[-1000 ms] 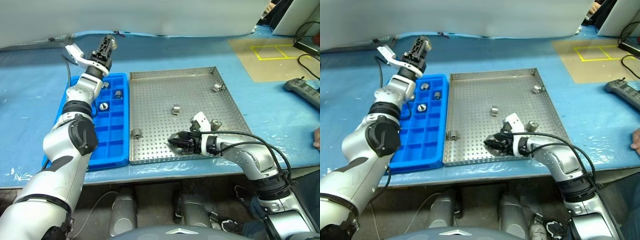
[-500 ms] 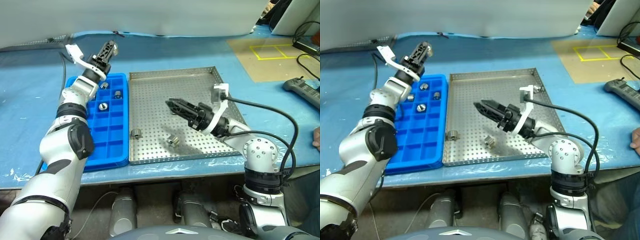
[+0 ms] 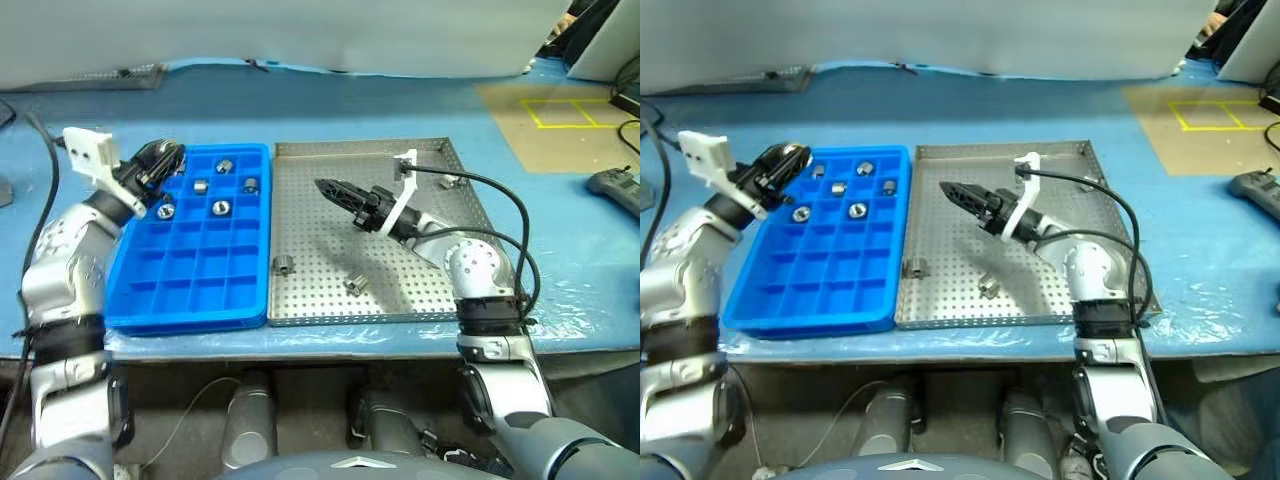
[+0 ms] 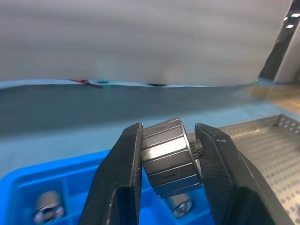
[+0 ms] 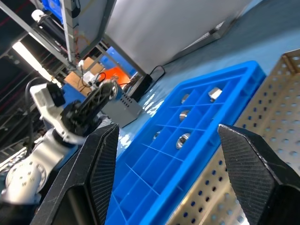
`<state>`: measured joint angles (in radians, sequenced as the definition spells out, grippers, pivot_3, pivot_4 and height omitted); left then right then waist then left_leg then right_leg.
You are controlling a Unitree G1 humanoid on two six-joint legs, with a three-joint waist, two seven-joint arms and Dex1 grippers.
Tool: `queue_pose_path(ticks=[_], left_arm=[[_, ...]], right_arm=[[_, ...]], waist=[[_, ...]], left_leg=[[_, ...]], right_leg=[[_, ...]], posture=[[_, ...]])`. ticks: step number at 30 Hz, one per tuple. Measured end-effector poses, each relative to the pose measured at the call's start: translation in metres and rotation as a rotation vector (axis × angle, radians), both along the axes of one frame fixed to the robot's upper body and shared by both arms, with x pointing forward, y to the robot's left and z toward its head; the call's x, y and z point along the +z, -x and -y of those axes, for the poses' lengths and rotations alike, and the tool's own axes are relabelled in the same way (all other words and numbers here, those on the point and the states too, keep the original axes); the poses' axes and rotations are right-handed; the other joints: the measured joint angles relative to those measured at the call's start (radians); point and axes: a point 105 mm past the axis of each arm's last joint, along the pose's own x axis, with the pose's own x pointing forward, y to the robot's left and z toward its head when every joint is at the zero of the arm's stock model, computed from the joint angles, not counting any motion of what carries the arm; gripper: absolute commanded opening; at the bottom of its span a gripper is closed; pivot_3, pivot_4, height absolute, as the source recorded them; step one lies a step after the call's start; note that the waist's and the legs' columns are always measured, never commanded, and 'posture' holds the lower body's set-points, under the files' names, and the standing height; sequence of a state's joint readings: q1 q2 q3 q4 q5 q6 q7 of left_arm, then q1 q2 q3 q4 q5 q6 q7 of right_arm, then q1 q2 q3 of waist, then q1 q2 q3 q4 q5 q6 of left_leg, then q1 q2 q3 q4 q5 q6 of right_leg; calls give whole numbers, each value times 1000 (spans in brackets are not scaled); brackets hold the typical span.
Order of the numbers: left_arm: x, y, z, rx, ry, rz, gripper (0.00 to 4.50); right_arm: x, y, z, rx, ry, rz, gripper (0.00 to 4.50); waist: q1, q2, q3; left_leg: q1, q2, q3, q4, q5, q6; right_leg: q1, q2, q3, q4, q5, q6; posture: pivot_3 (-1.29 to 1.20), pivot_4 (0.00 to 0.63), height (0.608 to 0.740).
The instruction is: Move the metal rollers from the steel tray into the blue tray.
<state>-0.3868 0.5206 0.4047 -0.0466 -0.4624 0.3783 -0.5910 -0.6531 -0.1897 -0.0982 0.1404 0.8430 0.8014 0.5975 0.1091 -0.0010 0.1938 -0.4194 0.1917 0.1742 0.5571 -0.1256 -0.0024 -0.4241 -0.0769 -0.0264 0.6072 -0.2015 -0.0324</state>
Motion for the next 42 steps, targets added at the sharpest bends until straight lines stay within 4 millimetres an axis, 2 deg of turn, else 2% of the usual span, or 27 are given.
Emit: queue_pose_path(ticks=[8, 12, 20, 25, 28, 30, 32, 35, 39, 42], left_arm=[[-47, 48, -8, 197, -144, -69, 1398], [-60, 56, -15, 279, -150, -103, 1398], [-75, 59, -22, 368, -156, -146, 1398], [-92, 54, -17, 344, -154, -203, 2982], [-93, 51, -12, 311, -138, -206, 3894], [-91, 47, -8, 270, -117, -202, 3894], [-84, 39, -2, 186, -83, -186, 3894], [-55, 20, 21, -21, -43, -115, 3894], [-21, -3, 82, -448, -116, -69, 3894], [-13, -15, 120, -696, -196, -96, 3894]], right_arm=[[-4, -22, -13, -15, -8, -29, 3484], [2, -31, -17, -32, -24, -18, 3484], [0, -35, -13, -49, -20, -20, 3484], [1, -37, -6, -81, -30, -20, 3526], [2, -37, -1, -99, -32, -14, 3526], [2, -37, 2, -111, -31, -11, 3526], [2, -36, 7, -131, -25, -8, 3526], [2, -35, 18, -165, -7, 3, 3526], [2, -27, 45, -258, 14, 25, 3526], [3, -20, 63, -331, 17, 33, 3526]], waist=[[42, 0, 0], [58, 0, 0], [73, 0, 0], [69, 0, 0], [68, 0, 0], [68, 0, 0], [68, 0, 0], [66, 0, 0], [60, 1, -1], [24, 0, -2]], left_leg=[[1, 1, -4, -5, 0, 0], [2, 1, -5, -11, 3, -4], [3, 1, -6, -11, 3, -4], [3, 1, -6, -11, 3, -4], [3, 1, -6, -11, 3, -4], [3, 1, -4, -11, 3, -5], [3, 1, -2, -11, 3, -5], [3, 0, 1, -11, 4, -7], [6, -2, 3, -10, 7, -10], [6, -3, 3, -10, 9, -11]], right_leg=[[-1, 0, 0, 1, 0, 1], [-2, 0, 0, 1, -3, 6], [-2, 1, 0, 0, -1, 2], [-3, 1, 1, 0, -1, 2], [-3, 1, 1, 0, 0, 1], [-3, 1, 1, 1, 0, 0], [-3, 1, 1, 1, 0, 0], [-2, 1, 1, 2, 0, 0], [0, 0, 2, 3, 1, 1], [0, 0, 5, 3, 2, 2]], posture=[[317, 150, 740], [332, 150, 740], [285, 150, 740], [253, 150, 740], [210, 150, 740], [185, 150, 740], [133, 150, 740], [39, 150, 740], [-94, 150, 740], [-207, 150, 740]])
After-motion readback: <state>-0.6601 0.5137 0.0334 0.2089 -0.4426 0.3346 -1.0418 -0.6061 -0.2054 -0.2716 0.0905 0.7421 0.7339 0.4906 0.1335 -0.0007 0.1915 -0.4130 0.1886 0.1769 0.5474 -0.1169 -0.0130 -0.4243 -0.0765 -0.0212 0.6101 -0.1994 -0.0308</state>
